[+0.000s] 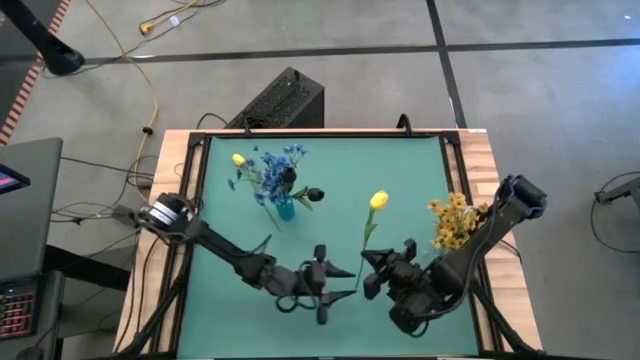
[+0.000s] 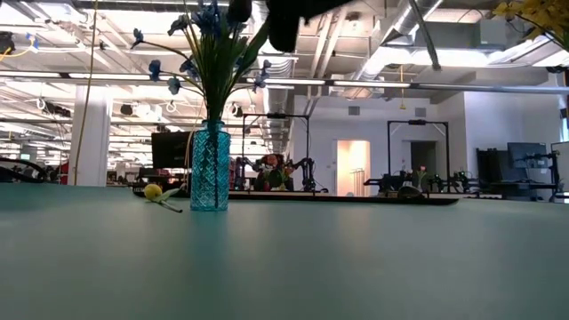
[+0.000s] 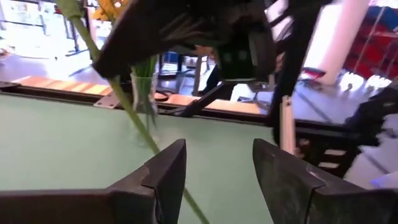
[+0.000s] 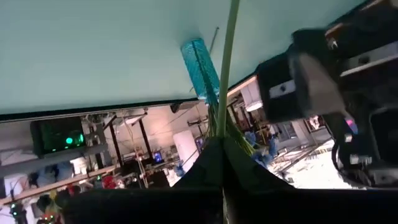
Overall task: Sort flowers into vase by color
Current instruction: Put the right yellow flower into the transparent vase
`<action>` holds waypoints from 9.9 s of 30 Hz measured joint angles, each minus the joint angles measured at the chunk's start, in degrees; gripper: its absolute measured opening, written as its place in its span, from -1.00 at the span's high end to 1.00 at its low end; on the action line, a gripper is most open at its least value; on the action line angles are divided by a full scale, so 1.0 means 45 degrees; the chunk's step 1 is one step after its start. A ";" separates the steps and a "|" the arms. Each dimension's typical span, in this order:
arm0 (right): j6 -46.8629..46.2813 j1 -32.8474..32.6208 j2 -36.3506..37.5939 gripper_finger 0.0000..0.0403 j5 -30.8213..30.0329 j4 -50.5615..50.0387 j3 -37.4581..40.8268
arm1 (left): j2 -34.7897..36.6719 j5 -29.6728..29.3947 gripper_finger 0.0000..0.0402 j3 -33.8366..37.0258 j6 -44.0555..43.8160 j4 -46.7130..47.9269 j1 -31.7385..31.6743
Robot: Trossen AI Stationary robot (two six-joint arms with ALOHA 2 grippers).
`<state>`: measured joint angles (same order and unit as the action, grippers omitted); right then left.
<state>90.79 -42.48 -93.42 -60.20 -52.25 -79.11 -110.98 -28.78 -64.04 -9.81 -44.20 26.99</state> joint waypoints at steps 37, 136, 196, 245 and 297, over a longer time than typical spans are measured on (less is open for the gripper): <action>0.0163 -0.0145 -0.0337 0.90 -0.0040 0.0535 0.0005 | -0.0194 0.2994 0.19 -0.0358 -0.0182 -0.0025 -0.1743; -1.9311 -0.0139 0.1737 -0.17 0.3762 1.6488 0.5965 | 0.0680 0.4278 1.00 -0.0441 0.6262 0.1837 -0.1108; -3.2929 -0.7509 0.6228 0.85 0.1291 0.1667 0.4891 | 0.0700 -0.0630 -0.13 -0.0450 1.1468 0.0642 -0.2490; -3.3397 -0.5276 0.5900 0.85 0.2453 -0.8358 0.1400 | 0.0695 0.1997 -0.13 -0.0926 1.1910 0.1087 -0.3368; -3.7295 -0.5276 0.5915 0.85 0.3022 -0.8394 0.3167 | 0.0695 0.1992 -0.13 -0.0926 1.1842 0.1376 -0.3368</action>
<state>-77.03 -66.22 -66.80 -46.61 -90.03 -64.86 -107.85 -19.81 -68.20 43.48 -38.01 11.84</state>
